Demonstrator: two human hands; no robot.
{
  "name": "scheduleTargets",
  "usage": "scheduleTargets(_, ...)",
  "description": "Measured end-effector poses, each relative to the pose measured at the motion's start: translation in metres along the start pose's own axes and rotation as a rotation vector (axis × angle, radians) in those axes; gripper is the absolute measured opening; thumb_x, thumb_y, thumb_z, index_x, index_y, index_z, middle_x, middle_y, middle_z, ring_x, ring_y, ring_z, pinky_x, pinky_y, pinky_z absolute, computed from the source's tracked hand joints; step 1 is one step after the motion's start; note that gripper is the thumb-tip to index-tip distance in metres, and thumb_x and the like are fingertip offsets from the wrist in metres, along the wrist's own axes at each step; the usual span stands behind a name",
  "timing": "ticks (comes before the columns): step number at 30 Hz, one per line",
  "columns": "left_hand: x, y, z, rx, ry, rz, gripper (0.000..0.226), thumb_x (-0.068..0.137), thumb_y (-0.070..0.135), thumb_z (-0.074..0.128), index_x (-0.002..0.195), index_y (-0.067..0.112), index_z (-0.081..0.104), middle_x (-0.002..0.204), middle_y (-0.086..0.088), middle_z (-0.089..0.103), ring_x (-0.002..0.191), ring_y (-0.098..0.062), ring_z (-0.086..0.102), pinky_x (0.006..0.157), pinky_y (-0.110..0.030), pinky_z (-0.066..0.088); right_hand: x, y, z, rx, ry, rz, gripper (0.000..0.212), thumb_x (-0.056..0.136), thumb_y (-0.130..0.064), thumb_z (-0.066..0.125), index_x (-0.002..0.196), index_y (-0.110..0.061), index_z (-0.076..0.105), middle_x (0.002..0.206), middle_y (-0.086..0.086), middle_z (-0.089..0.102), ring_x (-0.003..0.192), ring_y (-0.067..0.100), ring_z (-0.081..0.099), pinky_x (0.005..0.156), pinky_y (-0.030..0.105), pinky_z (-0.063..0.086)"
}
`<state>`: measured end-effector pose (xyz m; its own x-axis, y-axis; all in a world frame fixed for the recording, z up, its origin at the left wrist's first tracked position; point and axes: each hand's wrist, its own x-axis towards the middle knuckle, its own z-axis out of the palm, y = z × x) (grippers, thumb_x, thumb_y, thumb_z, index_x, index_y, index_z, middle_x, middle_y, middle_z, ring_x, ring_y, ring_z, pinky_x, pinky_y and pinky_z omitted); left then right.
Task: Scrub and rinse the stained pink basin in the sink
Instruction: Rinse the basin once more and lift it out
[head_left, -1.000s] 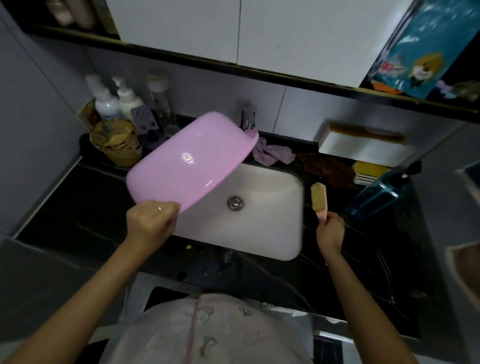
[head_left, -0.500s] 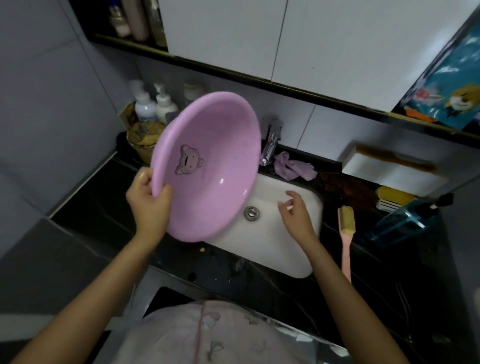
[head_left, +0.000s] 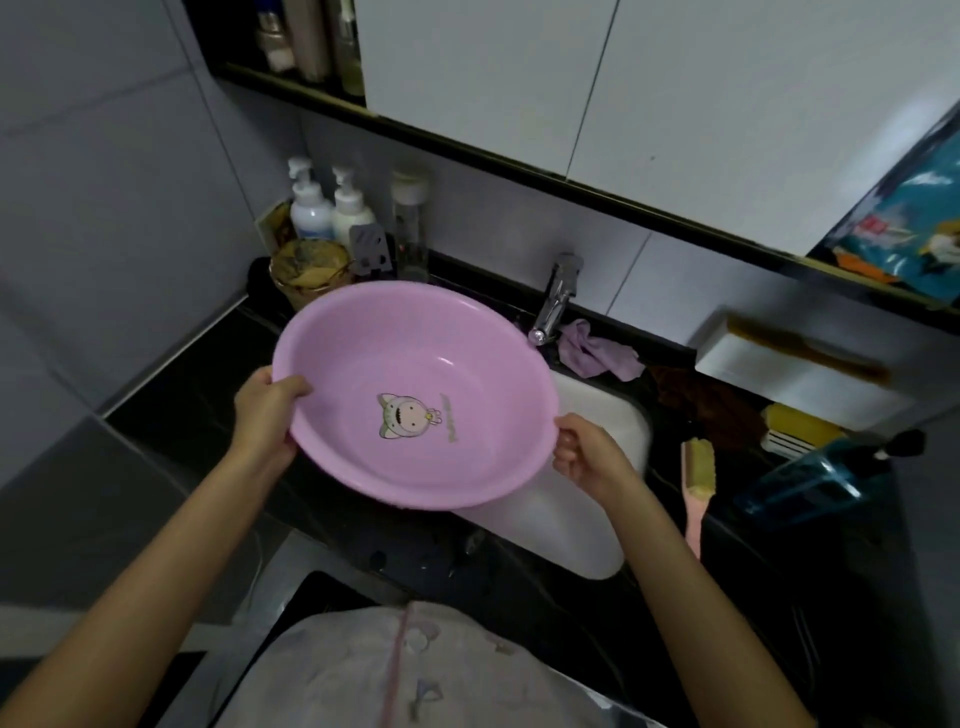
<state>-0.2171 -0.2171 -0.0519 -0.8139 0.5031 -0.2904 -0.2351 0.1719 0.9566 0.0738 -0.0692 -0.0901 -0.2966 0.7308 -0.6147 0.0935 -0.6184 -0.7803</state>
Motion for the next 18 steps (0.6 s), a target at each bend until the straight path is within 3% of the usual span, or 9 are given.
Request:
scheduleTargets(2,0.004,-0.01,0.013,0.097,-0.107,-0.004,0.016,0.083,0.001,0.053,0.096,0.01,0.054,0.09,-0.007,0.056,0.081,-0.022,0.055,0.064,-0.031,0.046,-0.002,0.005,-0.014,-0.093,0.155,-0.054,0.036,0.092,-0.011,0.046,0.058,-0.017,0.034,0.043,-0.004,0.03,0.035,0.009,0.024,0.037,0.018,0.021)
scheduleTargets(6,0.017,-0.035,0.049,0.449,-0.314,0.063,0.019,0.089,0.012,0.058,0.107,0.008,0.053,0.101,-0.012,0.056,0.088,-0.024,0.054,0.063,-0.028,0.043,-0.015,0.016,-0.045,-0.372,0.389,-0.111,0.034,0.09,-0.018,0.045,0.056,-0.011,0.043,0.054,0.007,0.042,0.051,0.02,0.039,0.051,0.026,0.029)
scheduleTargets(8,0.022,-0.05,0.065,0.574,-0.389,0.116,0.024,0.089,0.014,0.062,0.11,0.006,0.055,0.101,-0.01,0.057,0.089,-0.024,0.055,0.068,-0.029,0.045,-0.02,0.025,-0.061,-0.418,0.416,-0.101,0.03,0.088,-0.02,0.045,0.06,-0.012,0.043,0.058,0.006,0.043,0.057,0.02,0.042,0.055,0.027,0.029)
scheduleTargets(11,0.032,-0.072,0.076,0.738,-0.394,0.186,0.03,0.086,0.017,0.067,0.107,-0.002,0.059,0.101,-0.02,0.063,0.09,-0.032,0.06,0.077,-0.037,0.049,-0.02,0.039,-0.077,-0.488,0.382,-0.067,0.03,0.089,-0.023,0.046,0.061,-0.013,0.043,0.062,0.007,0.046,0.061,0.02,0.045,0.06,0.028,0.031)
scheduleTargets(18,0.047,-0.095,0.073,0.979,-0.446,0.246,0.024,0.086,0.029,0.066,0.087,0.006,0.058,0.081,-0.014,0.063,0.072,-0.028,0.057,0.062,-0.033,0.04,-0.015,0.052,-0.073,-0.699,0.383,0.046,0.032,0.093,-0.034,0.041,0.081,-0.01,0.059,0.083,0.01,0.062,0.075,0.022,0.058,0.065,0.03,0.044)
